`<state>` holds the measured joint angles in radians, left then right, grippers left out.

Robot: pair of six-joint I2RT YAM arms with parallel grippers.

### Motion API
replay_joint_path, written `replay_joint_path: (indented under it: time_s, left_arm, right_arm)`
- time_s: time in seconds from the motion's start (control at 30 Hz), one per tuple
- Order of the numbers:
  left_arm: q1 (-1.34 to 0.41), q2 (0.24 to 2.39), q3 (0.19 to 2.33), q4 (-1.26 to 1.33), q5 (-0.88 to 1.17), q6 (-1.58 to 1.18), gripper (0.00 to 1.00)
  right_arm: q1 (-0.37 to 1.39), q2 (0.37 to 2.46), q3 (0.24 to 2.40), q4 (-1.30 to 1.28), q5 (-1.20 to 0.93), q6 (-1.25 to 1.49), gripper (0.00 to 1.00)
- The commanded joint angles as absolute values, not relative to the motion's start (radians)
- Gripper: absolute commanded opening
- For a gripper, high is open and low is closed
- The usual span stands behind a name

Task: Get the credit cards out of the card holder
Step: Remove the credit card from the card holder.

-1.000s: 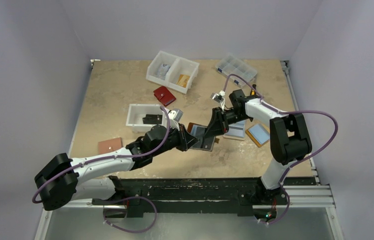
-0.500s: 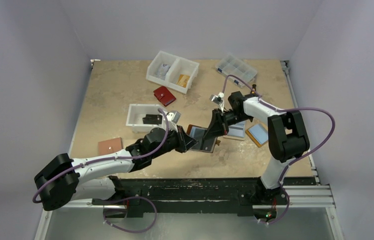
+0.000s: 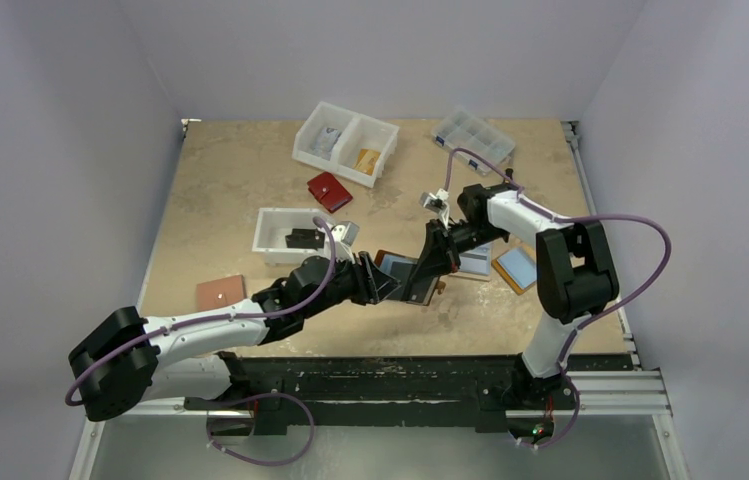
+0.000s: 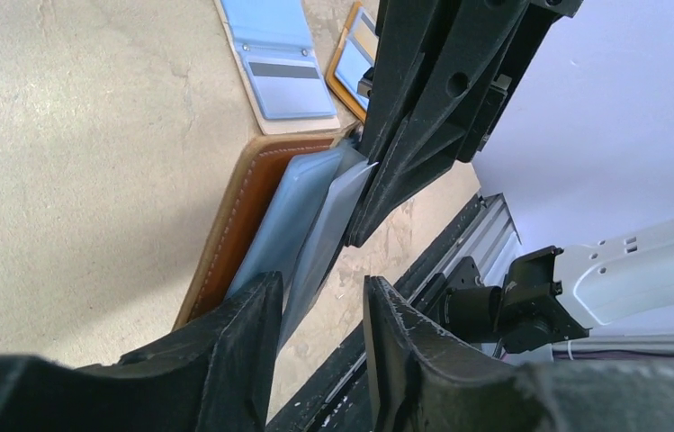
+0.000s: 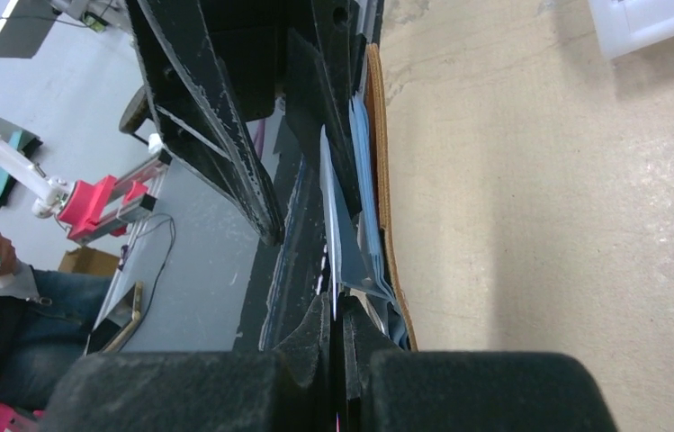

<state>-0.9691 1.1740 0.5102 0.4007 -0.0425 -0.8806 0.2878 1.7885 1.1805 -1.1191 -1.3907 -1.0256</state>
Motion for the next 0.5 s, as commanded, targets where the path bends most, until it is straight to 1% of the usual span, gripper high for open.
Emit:
replay_joint_path:
  time_s: [0.0, 0.07, 0.4, 0.47]
  left_arm:
    - [-0.968, 1.166, 0.52, 0.418, -0.069, -0.9, 0.43]
    - [-0.968, 1.166, 0.519, 0.419, -0.071, -0.898, 0.45]
    - [-0.968, 1.159, 0.505, 0.43, -0.054, -0.9, 0.47]
    - [-0.968, 1.153, 0.503, 0.423, -0.057, -0.904, 0.49]
  right_arm:
    - [0.287, 1.795, 1.219, -1.171, -1.381, -1.097, 0.0]
    - [0.287, 1.795, 1.219, -1.172, -1.376, -1.098, 0.0]
    - [0.287, 1.799, 1.218, -1.169, -1.368, -1.102, 0.0]
    - [0.287, 1.803, 1.219, -1.171, -1.367, -1.105, 0.0]
